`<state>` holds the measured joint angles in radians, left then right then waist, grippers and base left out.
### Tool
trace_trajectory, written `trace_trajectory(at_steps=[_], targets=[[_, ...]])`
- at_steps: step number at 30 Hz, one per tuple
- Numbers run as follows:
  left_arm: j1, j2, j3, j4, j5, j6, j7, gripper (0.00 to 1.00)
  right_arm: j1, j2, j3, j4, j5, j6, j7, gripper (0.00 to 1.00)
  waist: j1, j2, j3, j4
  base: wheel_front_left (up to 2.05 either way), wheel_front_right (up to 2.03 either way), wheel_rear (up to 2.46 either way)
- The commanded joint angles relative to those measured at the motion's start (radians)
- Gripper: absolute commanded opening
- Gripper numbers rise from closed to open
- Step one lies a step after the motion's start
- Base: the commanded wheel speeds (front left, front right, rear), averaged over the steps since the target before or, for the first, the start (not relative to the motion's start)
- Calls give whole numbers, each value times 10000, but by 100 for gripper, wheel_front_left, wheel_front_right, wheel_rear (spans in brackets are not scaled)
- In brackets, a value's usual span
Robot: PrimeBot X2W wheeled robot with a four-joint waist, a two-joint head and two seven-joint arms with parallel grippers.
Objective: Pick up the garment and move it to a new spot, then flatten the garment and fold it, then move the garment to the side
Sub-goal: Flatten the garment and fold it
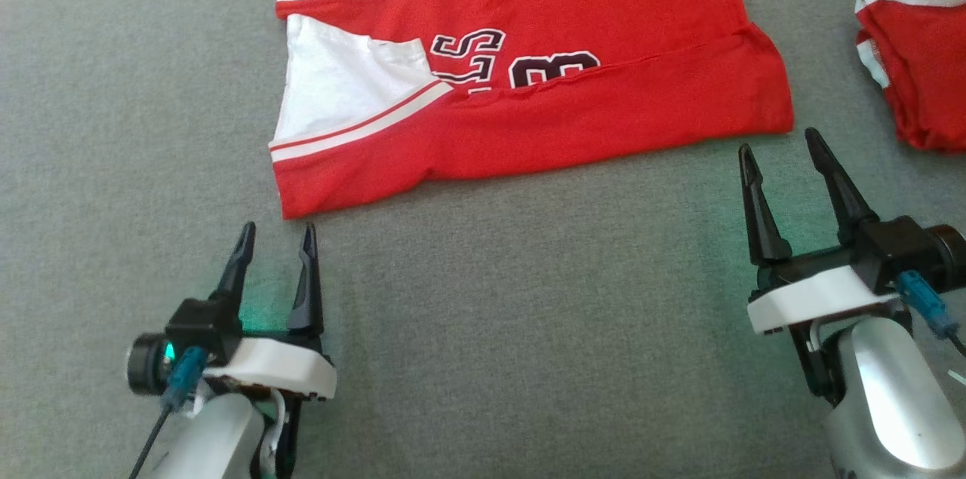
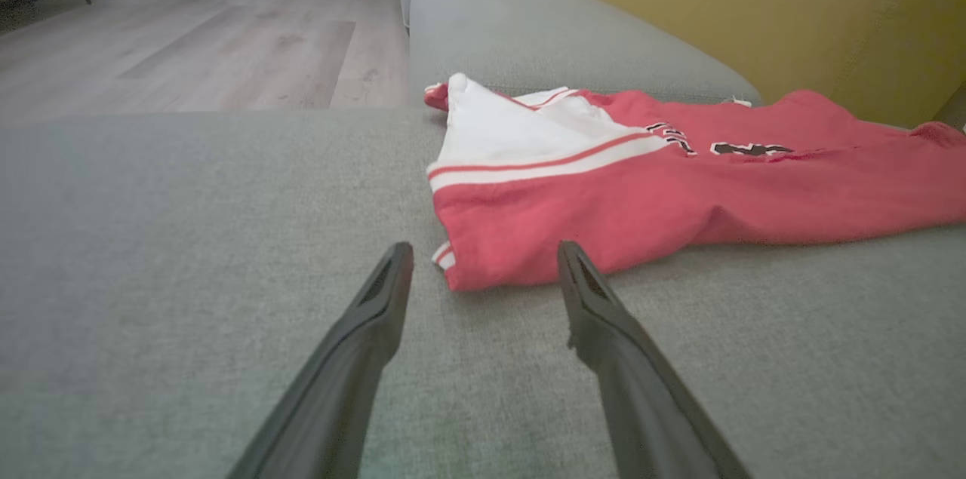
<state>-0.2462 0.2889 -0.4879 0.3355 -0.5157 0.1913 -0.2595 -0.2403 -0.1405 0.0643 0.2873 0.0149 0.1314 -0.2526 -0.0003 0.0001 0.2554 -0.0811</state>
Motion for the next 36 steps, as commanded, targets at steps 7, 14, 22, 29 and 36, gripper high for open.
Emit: trace_trajectory(at_steps=[7, 14, 22, 29, 36], targets=[[-978, -220, 428, 1004, -319, -469, -17, 100, -34, -30, 82, -381, -12, -7, -91, 100, 3, -1, 135, -181, 0, 0, 0], [-1738, -311, 720, 1723, -382, -549, -5, 100, -121, 4, 43, -345, -24, -7, -91, 100, 3, -1, 369, -280, 0, 0, 0], [-2183, -466, 277, 3040, -550, -1009, 1120, 20, -240, -20, 64, -266, -11, -7, -91, 100, 3, -1, 492, -392, 0, 0, 0], [-2218, -435, 43, 2849, -413, -1190, 899, 0, -308, -50, -283, 181, -21, -7, -91, 100, 3, -1, 470, -274, 0, 0, 0], [-2135, -46, 84, 1877, -181, -902, 662, 0, -1104, -48, -891, 1644, 319, -7, -91, 100, 3, -1, 444, 54, 0, 0, 0]])
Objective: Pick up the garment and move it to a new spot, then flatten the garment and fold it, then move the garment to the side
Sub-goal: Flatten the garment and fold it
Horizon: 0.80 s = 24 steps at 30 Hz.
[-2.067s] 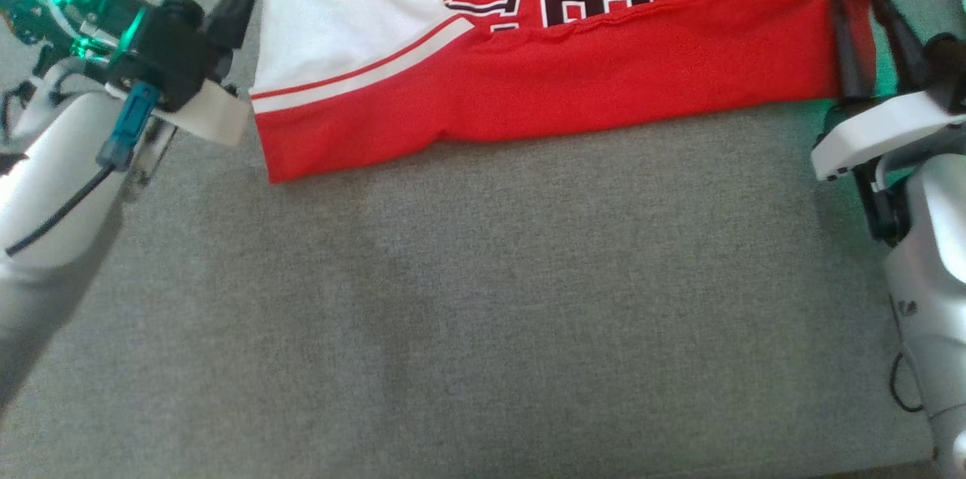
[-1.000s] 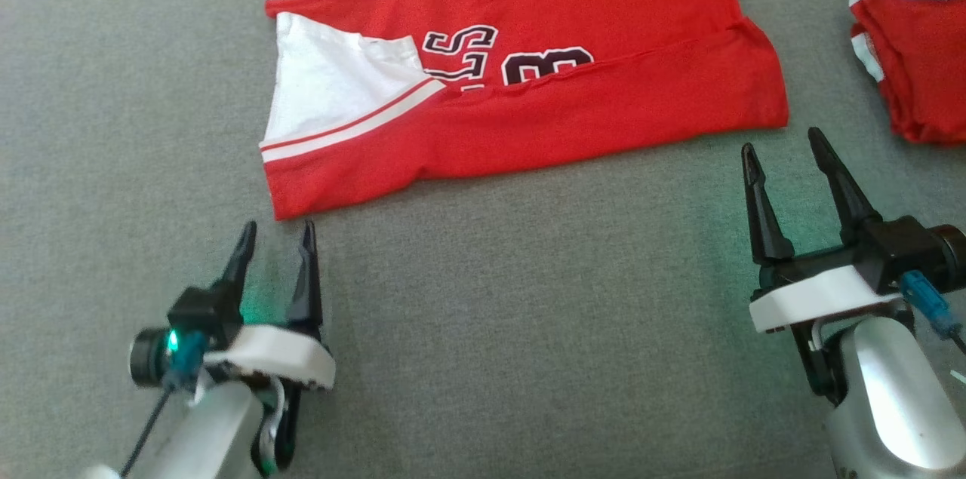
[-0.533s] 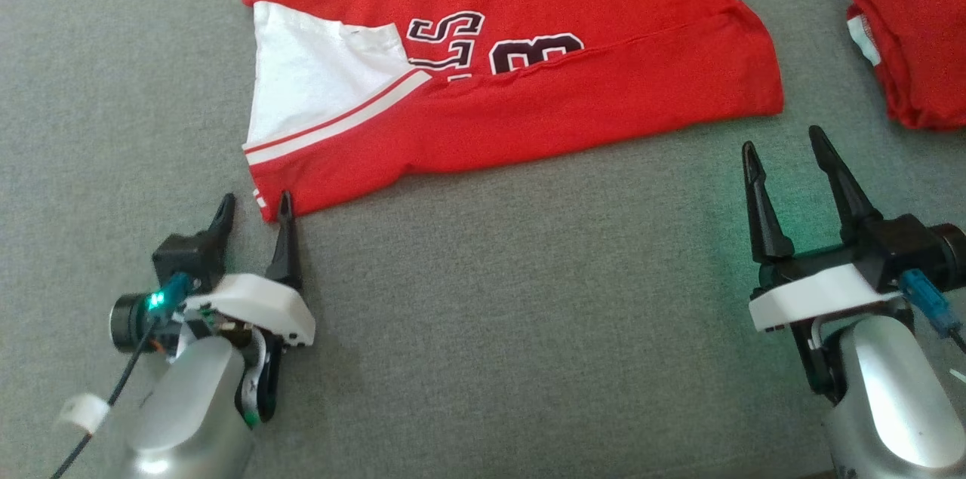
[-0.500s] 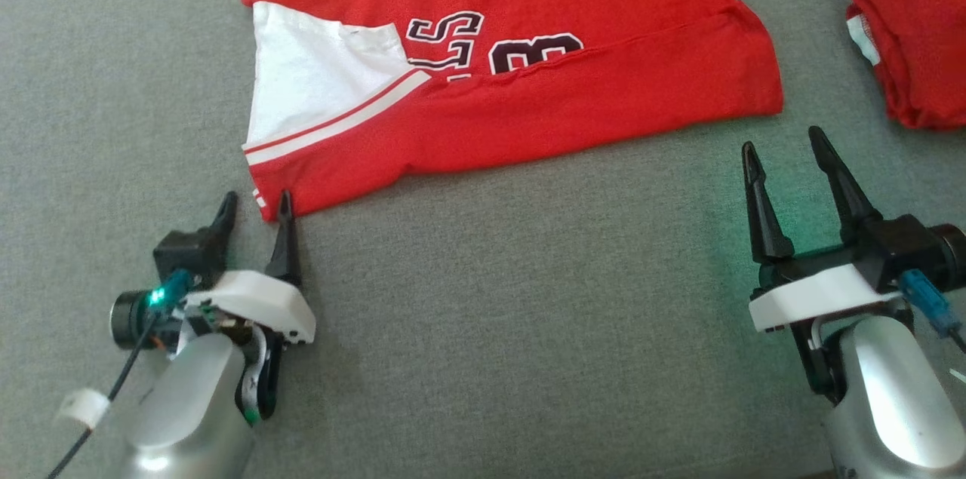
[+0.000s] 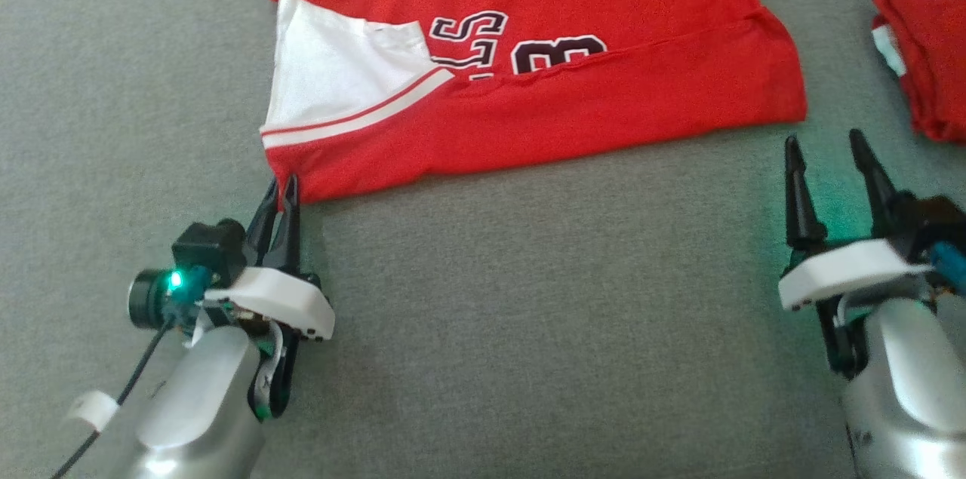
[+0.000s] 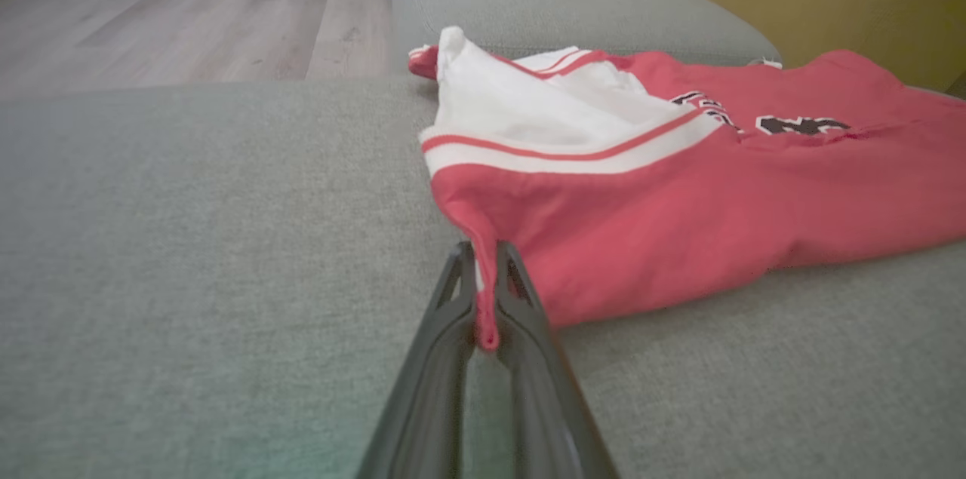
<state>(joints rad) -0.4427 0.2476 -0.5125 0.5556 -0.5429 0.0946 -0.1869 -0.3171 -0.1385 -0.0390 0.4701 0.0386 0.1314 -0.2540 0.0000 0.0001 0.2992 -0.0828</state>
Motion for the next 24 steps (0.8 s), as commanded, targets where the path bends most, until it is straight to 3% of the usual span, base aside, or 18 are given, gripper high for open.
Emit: trace_trajectory(at_steps=[1, 16, 17, 18, 20, 24], targets=[[-174, 429, 331, -490, 110, 94, -28, 0, -519, -100, 52, 81, 120, -7, -78, 100, 0, -1, 17, 131, 0, 0, 0], [-73, 1006, 235, -2128, 338, 559, 528, 0, -3283, -457, 110, 4606, 847, -7, 166, 100, 0, -1, 374, 740, 0, 0, 0], [-68, 1024, 224, -2172, 340, 564, 550, 0, -3402, -450, 195, 4858, 961, -7, 269, 90, 0, -1, 391, 755, 0, 0, 0], [-66, 1043, 212, -2212, 342, 565, 569, 0, -3521, -437, 265, 5103, 1128, -7, 391, 57, 0, -1, 405, 770, 0, 0, 0], [-54, 1064, 184, -2282, 345, 574, 594, 0, -3726, -447, 445, 5515, 1427, -7, 626, 0, 0, -1, 411, 794, 0, 0, 0], [74, 1075, 135, -2364, 328, 602, 567, 0, -3869, -630, 843, 5881, 1775, -7, 524, 0, 0, -1, 261, 781, 0, 0, 0]])
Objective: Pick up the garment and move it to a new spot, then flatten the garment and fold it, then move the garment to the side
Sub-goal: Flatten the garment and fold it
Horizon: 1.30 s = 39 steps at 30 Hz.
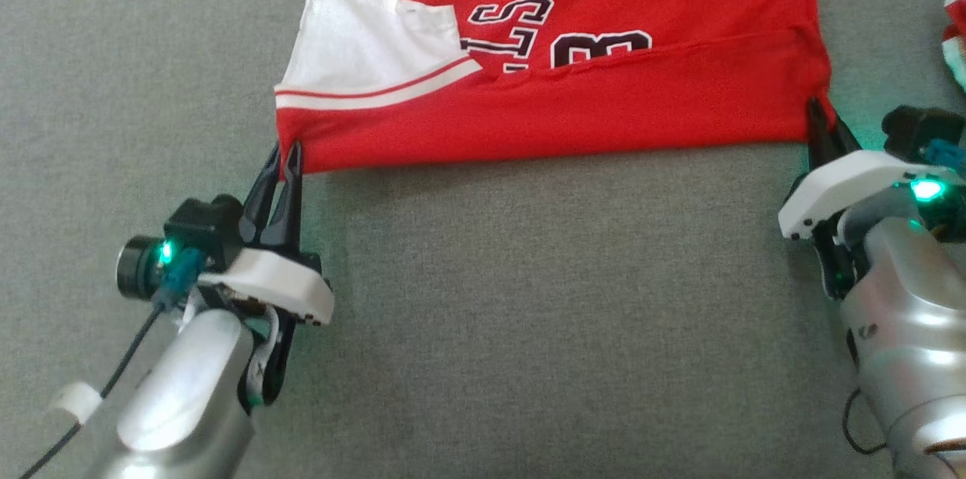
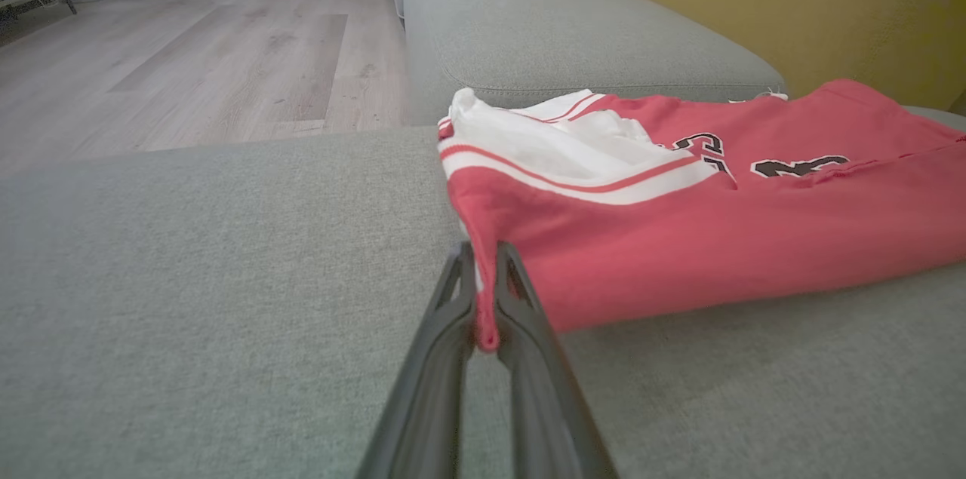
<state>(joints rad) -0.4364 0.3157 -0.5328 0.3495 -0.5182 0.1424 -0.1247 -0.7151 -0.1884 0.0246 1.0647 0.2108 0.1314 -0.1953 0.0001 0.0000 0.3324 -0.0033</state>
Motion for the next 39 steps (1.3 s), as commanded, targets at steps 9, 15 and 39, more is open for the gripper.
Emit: trace_trajectory(at_steps=[9, 15, 39], targets=[[1205, 400, 172, -543, -135, 169, -340, 0, 979, -545, 988, -162, 418, -7, -495, 0, -1, 0, -957, -171, 0, 0, 0], [2749, 444, -30, -1195, -389, 408, -338, 0, 2309, -1075, 1386, -832, 593, -7, -610, 0, -1, 0, -1545, -303, 0, 0, 0], [3829, 797, -358, -2613, -702, 876, 729, 100, 5404, -1397, 137, -4772, 487, -7, 307, 100, -1, 0, -1590, -420, 0, 0, 0]])
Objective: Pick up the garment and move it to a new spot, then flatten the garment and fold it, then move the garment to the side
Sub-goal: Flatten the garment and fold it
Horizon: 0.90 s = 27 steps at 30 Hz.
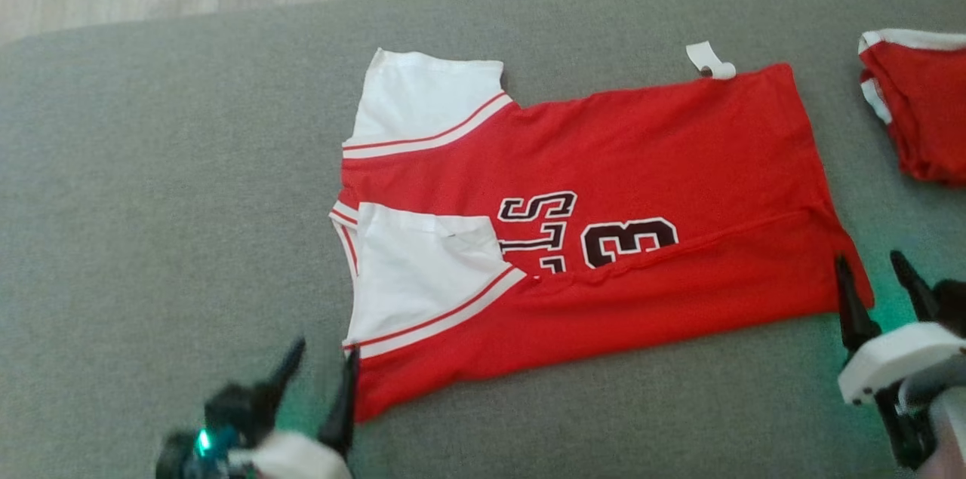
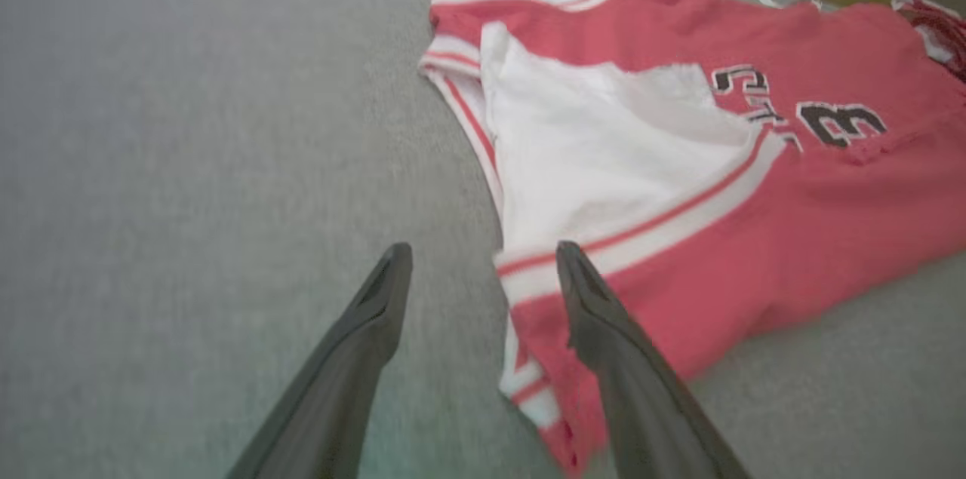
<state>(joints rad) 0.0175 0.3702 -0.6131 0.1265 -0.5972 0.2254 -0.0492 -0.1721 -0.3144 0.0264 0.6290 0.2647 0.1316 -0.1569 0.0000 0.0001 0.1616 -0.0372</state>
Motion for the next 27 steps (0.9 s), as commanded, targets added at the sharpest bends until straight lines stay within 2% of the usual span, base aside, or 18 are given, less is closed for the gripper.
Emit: trace_trajectory(at_steps=[1, 4, 6, 10, 11, 12, 16, 20, 27], targets=[[-951, 348, 528, -487, 155, 40, -20, 100, -5, -111, 101, -676, -44, -9, -64, 100, 0, -1, 215, -120, 0, 0, 0], [-1984, 758, 743, -742, 408, -113, 236, 100, 12, -6, 76, -1500, -29, -9, 10, 100, 0, -1, 558, -255, 0, 0, 0], [-2936, 1009, 870, -843, 471, -453, 502, 100, 13, 67, 77, -1969, -77, -9, 54, 100, 0, -1, 808, -345, 0, 0, 0], [-5164, 1627, 761, -411, 552, -1790, 1458, 100, -107, 206, 112, -2704, -174, -9, 247, 100, 0, -1, 1358, -613, 0, 0, 0], [-5164, 1627, 761, -411, 552, -1790, 1458, 100, -107, 206, 112, -2704, -174, -9, 247, 100, 0, -1, 1358, -613, 0, 0, 0], [-6310, 1828, 769, 16, 560, -2303, 1995, 100, -202, 241, 176, -2983, -229, -9, 323, 100, 0, -1, 1623, -784, 0, 0, 0], [-8315, 1911, 757, 1084, 171, -3124, 3112, 100, -436, 305, 285, -3398, -338, -9, 460, 100, 0, -1, 2115, -1213, 0, 0, 0], [-9756, 1991, 518, 2235, -434, -3464, 4265, 100, -626, 423, 388, -3546, -388, -9, 485, 100, 0, -1, 2556, -1673, 0, 0, 0], [-11233, 2624, -403, 3244, -1220, -3555, 5754, 100, -866, 598, 509, -3403, -364, -9, 278, 100, 0, -1, 3266, -2236, 0, 0, 0]])
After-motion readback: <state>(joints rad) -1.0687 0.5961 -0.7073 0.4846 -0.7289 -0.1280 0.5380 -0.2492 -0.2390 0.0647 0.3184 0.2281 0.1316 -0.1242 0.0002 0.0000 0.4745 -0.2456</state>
